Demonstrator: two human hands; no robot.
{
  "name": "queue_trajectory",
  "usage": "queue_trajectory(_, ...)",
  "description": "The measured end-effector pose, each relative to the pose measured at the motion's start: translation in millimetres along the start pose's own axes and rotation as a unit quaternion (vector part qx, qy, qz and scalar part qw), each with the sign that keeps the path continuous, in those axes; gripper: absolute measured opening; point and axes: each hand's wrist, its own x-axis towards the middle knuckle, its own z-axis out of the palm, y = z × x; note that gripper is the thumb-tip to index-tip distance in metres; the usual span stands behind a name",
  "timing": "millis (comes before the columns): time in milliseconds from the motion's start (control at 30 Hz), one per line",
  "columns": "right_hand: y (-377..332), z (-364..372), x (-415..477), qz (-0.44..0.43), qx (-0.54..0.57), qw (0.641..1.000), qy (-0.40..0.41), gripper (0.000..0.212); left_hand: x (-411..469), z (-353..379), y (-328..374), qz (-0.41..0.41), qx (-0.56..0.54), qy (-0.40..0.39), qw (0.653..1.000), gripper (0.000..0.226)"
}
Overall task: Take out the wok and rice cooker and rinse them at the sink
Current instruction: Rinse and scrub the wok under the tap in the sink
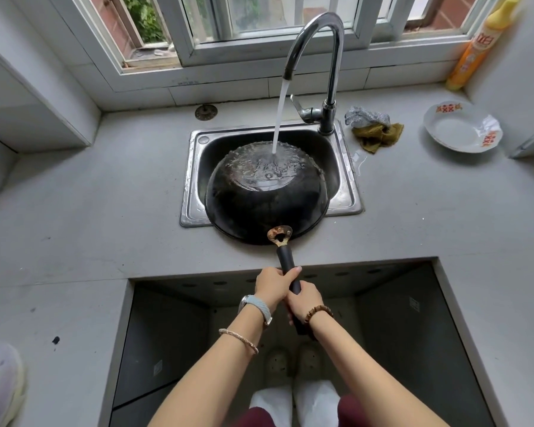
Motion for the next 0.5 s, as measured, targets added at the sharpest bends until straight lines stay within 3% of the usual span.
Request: queue_trajectory(500, -39.1, -16.6, -24.3, 0.019, 0.064, 0.996, -0.056, 0.022, -15.4, -26.1, 38.4, -0.015, 0.002, -0.004, 1.0, 0.043)
